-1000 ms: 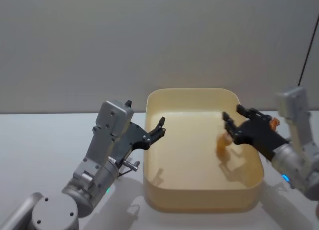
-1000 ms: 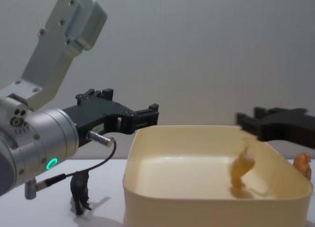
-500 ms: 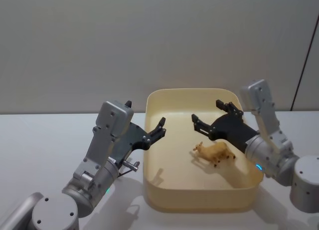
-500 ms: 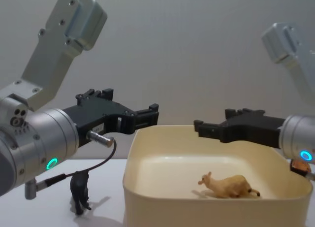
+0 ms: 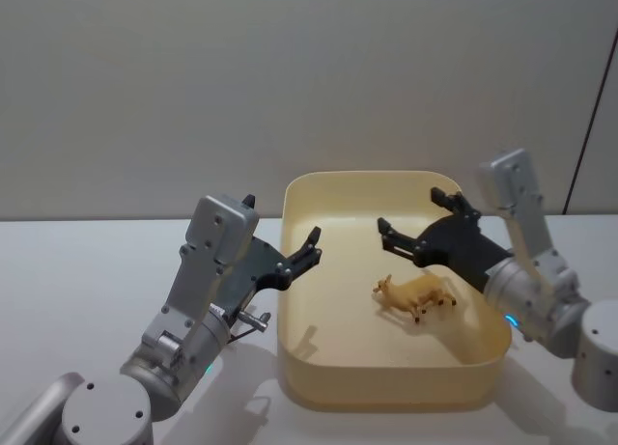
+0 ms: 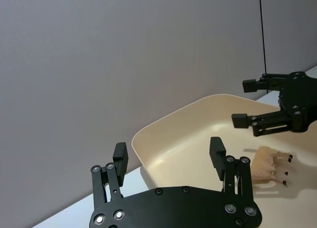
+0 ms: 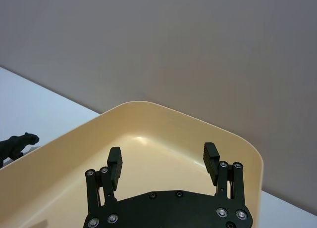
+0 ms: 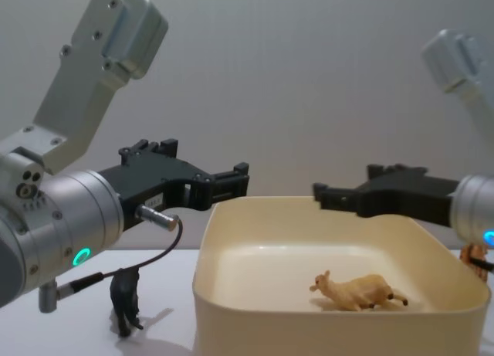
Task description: Pick up the toy alternately with two hands and place it into the central storage box.
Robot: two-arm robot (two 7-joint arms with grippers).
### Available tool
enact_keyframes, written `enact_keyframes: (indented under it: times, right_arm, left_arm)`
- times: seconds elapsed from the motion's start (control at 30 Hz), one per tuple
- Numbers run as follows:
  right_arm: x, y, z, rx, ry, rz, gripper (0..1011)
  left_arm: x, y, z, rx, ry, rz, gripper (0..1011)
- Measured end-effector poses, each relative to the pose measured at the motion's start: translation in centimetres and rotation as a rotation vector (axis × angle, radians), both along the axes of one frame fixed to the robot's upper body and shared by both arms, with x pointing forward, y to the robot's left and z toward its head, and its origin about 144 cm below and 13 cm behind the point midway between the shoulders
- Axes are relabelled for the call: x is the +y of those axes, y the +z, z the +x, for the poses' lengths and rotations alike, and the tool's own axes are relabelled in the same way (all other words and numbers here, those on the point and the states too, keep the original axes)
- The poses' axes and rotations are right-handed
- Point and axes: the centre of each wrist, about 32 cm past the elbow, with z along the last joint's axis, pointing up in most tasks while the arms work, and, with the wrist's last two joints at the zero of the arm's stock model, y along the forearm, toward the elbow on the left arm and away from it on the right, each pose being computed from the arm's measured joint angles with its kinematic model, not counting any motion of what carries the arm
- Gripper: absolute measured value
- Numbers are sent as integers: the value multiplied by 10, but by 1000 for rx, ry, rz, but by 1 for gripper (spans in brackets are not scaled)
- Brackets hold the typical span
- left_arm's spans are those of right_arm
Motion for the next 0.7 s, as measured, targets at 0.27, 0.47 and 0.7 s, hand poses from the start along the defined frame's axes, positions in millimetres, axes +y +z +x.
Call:
enact_keyframes:
  times: [0.27, 0.47, 0.7]
  right_arm:
    - [-26, 5, -13, -11, -69, 28, 1001]
    - [-47, 8, -25, -13, -125, 40, 1001]
    - [-68, 9, -39, 2, -182, 43, 1001]
  left_arm:
    - [0, 0, 0, 0, 0, 0, 1001]
    - [0, 0, 0, 0, 0, 0, 1001]
    - [0, 0, 0, 0, 0, 0, 1001]
